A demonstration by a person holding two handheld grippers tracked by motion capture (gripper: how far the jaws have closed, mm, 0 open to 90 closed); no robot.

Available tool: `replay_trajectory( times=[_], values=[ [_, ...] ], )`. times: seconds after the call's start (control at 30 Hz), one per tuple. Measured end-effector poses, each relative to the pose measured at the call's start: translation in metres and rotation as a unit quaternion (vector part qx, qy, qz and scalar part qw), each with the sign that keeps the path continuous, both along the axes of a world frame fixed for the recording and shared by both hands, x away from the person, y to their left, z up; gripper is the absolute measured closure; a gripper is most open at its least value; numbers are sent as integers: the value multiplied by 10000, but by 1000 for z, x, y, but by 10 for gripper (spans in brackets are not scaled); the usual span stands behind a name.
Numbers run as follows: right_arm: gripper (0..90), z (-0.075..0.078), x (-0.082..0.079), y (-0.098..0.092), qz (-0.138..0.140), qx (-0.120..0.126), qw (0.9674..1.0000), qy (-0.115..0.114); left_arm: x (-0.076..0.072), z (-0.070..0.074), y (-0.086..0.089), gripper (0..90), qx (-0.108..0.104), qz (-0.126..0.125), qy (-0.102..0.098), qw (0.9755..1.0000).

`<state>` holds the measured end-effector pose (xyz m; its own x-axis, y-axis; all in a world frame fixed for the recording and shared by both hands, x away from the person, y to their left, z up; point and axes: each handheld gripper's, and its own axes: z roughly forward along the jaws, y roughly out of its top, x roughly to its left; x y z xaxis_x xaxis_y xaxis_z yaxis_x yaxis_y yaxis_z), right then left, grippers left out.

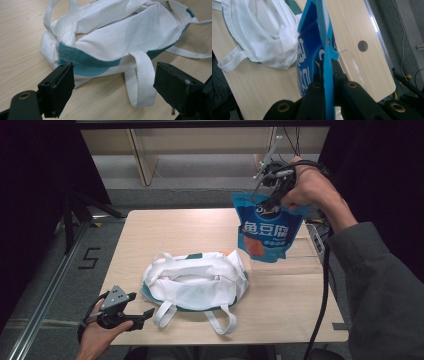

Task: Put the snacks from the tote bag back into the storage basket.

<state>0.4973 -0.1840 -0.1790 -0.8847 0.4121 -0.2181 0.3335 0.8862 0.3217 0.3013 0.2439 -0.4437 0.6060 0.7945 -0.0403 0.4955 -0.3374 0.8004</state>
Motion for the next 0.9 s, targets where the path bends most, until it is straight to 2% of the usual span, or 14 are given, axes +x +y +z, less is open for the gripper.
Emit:
replay_trajectory(
  times=[0.03,0.13,0.27,0.33,0.37,0.43,0.53,0.57,0.67,0.73,0.77,0.9],
  values=[
    [900,1,2,-4,-35,-1,10000,-56,0,0,0,159,8,-8,-5,10000],
    [900,4,7,-15,-159,-19,9998,-72,0,-1,-1,159,-98,48,-19,9999],
    [900,6,12,-27,-343,15,9994,-51,1,-1,-1,160,-122,32,-3,9999],
    [900,6,16,-33,-321,6,9994,-86,1,-1,-1,159,-109,35,-3,9999],
    [900,6,18,-36,-366,14,9993,-83,1,0,0,160,7,-5,1,10000],
    [900,6,21,-40,-390,12,9992,-104,1,-1,0,160,-8,6,-7,10000],
    [900,1,27,-46,-464,37,9989,-76,1,0,0,160,-18,15,-17,10000],
    [900,-1,29,-48,-408,27,9991,-82,1,0,0,160,-26,-7,-8,10000],
    [900,-5,34,-52,-559,62,9984,-36,1,-2,-1,159,-39,3,-27,10000],
    [900,-8,39,-55,-537,63,9985,-19,0,0,-1,160,15,32,38,10000],
    [900,-10,41,-56,-557,77,9984,11,1,-1,-1,160,-25,-16,-18,10000],
    [900,-16,50,-59,-626,134,9979,85,1,-1,0,160,-14,-1,-13,10000]
  ],
)
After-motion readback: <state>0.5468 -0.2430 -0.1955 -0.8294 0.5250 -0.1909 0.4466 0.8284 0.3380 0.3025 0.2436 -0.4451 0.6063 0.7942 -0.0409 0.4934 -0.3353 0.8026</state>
